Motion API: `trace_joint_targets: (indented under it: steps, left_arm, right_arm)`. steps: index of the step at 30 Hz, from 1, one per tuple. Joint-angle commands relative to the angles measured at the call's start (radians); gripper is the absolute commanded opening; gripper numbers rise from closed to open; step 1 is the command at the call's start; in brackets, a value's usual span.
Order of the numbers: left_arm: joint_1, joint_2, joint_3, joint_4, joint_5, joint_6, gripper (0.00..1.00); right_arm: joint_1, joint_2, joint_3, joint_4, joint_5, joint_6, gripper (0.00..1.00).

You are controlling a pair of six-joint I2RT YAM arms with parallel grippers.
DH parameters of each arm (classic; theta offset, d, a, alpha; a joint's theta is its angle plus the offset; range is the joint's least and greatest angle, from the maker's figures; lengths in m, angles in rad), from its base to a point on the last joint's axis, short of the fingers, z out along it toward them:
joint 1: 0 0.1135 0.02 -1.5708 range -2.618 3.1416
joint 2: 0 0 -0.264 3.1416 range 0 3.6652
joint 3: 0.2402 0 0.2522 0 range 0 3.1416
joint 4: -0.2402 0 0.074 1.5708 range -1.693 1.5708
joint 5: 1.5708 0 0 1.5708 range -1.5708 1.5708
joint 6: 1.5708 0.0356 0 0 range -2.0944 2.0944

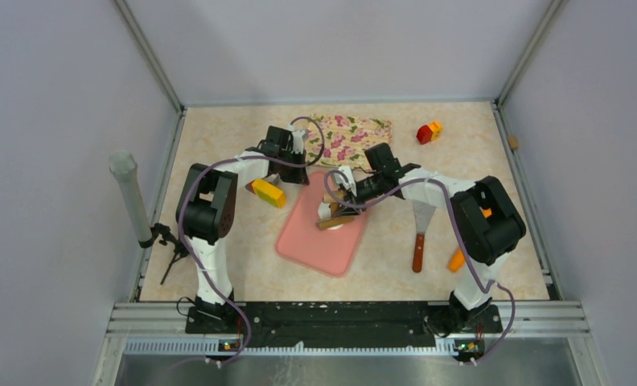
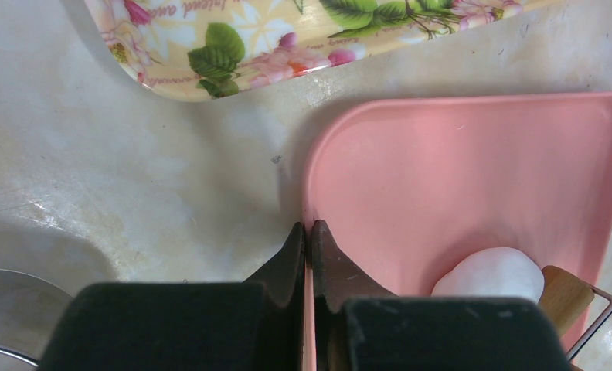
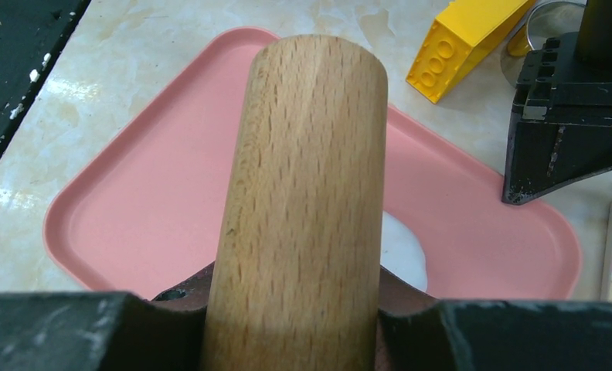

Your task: Roll out the dumpling wrappers from the dough

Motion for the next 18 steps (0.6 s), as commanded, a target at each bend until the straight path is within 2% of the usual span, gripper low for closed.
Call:
trace_joint_targets:
  steps: [1, 18]
  left_arm:
    - [-0.002, 0.049, -0.026, -0.026, -0.039, 0.012, 0.0]
    - [-0.002, 0.049, -0.026, -0.026, -0.05, 0.008, 0.0]
  right_arm:
    - [0.005, 0.021, -0.035, -0.195, 0.032, -0.011, 0.0]
    - [0.005, -0.005, -0.018, -0.248, 0.005, -0.059, 0.0]
